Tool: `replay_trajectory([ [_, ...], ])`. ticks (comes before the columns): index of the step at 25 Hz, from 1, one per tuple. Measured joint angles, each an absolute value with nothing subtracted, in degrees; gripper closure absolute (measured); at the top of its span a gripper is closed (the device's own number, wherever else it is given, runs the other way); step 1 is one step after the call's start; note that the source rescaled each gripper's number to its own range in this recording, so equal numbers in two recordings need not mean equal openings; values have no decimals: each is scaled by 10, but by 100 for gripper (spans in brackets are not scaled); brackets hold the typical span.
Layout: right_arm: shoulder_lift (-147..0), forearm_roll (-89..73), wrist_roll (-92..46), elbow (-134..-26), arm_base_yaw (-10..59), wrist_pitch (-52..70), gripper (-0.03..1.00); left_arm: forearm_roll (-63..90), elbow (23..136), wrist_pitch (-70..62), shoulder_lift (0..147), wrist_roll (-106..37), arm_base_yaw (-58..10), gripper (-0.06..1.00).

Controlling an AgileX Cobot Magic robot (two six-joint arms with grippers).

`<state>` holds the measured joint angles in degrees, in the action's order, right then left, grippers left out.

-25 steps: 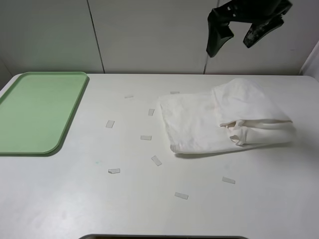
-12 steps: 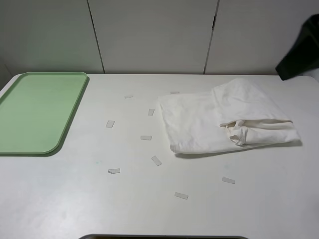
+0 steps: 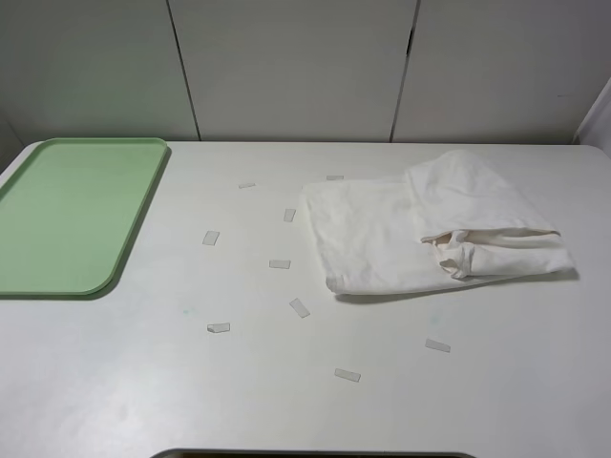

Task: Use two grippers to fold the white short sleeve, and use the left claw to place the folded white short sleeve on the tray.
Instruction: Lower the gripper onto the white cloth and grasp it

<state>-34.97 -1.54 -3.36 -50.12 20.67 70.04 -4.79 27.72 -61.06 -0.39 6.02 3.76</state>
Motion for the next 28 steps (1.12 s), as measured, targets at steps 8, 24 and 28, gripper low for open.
replay_trajectory([
  [8,-200,-15,-31,-393,148,698,-3,-48,277,-611,-4,60,38,-5],
  [24,-4,-16,-31,-299,-28,606,-3,-48,277,-611,-4,60,38,-5],
  [28,3,-16,-31,-299,-40,601,-3,-48,277,-611,-4,60,38,-5],
])
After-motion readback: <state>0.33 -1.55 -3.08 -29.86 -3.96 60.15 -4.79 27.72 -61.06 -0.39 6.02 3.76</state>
